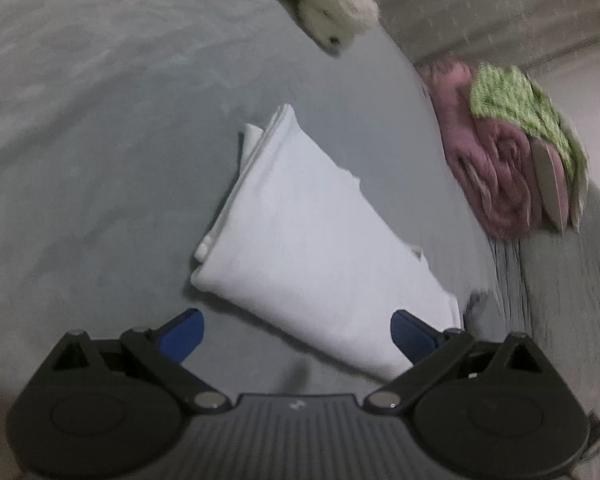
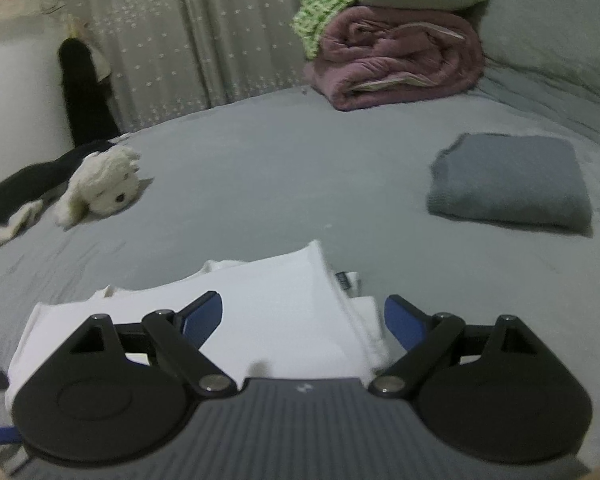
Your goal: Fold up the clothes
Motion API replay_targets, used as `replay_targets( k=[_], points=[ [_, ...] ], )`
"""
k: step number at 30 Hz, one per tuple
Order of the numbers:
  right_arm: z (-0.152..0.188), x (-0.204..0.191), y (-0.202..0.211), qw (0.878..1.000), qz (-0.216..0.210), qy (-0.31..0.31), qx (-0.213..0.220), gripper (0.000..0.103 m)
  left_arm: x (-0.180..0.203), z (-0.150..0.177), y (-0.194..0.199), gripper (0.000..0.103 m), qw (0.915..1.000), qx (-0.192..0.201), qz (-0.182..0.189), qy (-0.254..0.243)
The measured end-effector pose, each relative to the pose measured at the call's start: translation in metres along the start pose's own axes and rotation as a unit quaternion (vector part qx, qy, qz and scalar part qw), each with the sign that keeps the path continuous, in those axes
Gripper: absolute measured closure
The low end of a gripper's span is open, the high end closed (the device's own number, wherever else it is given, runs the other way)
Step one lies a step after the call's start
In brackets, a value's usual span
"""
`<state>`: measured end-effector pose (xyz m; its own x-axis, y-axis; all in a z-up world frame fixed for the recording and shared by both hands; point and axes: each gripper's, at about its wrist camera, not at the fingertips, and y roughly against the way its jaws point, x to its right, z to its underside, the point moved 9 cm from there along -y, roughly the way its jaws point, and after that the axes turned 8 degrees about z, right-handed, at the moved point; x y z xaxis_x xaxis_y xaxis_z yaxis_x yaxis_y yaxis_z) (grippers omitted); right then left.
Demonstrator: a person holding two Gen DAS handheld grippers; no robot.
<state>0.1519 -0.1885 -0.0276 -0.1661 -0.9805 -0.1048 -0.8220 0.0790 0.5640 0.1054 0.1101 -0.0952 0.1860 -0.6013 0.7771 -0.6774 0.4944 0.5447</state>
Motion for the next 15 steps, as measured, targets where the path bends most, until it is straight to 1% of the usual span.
replay_targets(
  k=[4, 9, 11, 13, 15],
  points=[
    [0.008, -0.021, 0.001, 0.999, -0.020, 0.029, 0.001, 0.012, 0.006, 0.008, -0.003, 0.003, 0.9985, 0.054, -0.013, 0.006],
    [0.017, -0.043, 0.005, 0.997, -0.044, 0.056, 0.000, 0.012, 0.008, 0.007, -0.005, 0.004, 0.9961, 0.086, -0.021, 0.009],
    [0.022, -0.050, 0.007, 0.997, -0.049, 0.067, -0.003, 0.012, 0.006, 0.006, -0.005, 0.009, 0.9949, 0.097, -0.026, 0.010],
    [0.026, -0.055, 0.007, 0.996, -0.052, 0.074, -0.006, 0.012, 0.005, 0.005, -0.004, 0.018, 0.9937, 0.108, -0.031, 0.011],
    [0.030, -0.059, 0.007, 0.995, -0.055, 0.079, -0.008, 0.012, 0.003, 0.004, -0.004, 0.021, 0.9922, 0.119, -0.035, 0.013]
  ],
)
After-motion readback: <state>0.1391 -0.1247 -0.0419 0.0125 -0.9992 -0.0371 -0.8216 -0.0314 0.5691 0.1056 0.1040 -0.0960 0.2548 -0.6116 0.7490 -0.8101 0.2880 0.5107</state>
